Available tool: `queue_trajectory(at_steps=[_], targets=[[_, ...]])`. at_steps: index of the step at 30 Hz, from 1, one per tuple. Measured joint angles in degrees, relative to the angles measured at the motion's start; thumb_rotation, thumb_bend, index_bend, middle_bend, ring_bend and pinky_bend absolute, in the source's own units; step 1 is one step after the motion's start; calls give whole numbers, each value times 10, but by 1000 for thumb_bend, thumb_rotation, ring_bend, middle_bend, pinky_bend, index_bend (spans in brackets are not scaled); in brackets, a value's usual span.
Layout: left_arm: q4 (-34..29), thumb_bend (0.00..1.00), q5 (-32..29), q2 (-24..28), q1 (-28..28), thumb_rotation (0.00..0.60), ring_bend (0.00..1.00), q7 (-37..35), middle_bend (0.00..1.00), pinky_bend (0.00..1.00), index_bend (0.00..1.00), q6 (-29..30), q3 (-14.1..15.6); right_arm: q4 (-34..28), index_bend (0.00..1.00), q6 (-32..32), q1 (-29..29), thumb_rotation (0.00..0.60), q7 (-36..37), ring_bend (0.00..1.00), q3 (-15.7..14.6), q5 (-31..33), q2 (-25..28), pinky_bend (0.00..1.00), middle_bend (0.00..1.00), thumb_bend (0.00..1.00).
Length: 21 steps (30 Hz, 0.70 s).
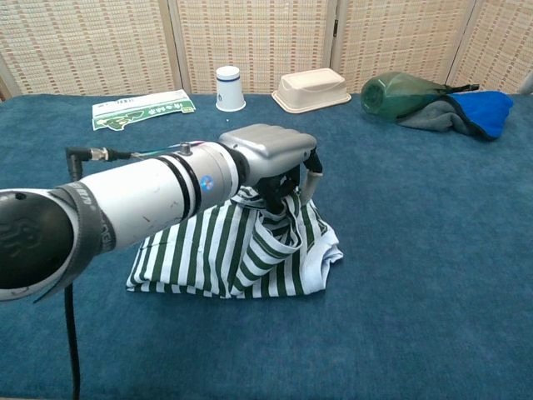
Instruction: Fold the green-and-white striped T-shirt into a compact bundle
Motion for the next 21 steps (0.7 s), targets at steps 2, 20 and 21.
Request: queue_trajectory(at_steps=[2, 20, 21], targets=[[8, 674, -3, -7, -4, 600, 756, 4, 835, 940, 562, -1, 0, 1, 274, 0, -1, 600, 1, 1000, 0, 1, 0, 1000, 931, 305], [17, 271, 12, -40, -7, 600, 703, -42, 734, 937, 14, 25, -31, 4, 274, 6, -8, 600, 8, 1000, 2, -1, 1, 1000, 931, 306], [17, 271, 21, -42, -5, 600, 703, -51, 733, 937, 13, 30, -34, 4, 274, 6, -8, 600, 9, 1000, 3, -1, 1, 1000, 931, 306]])
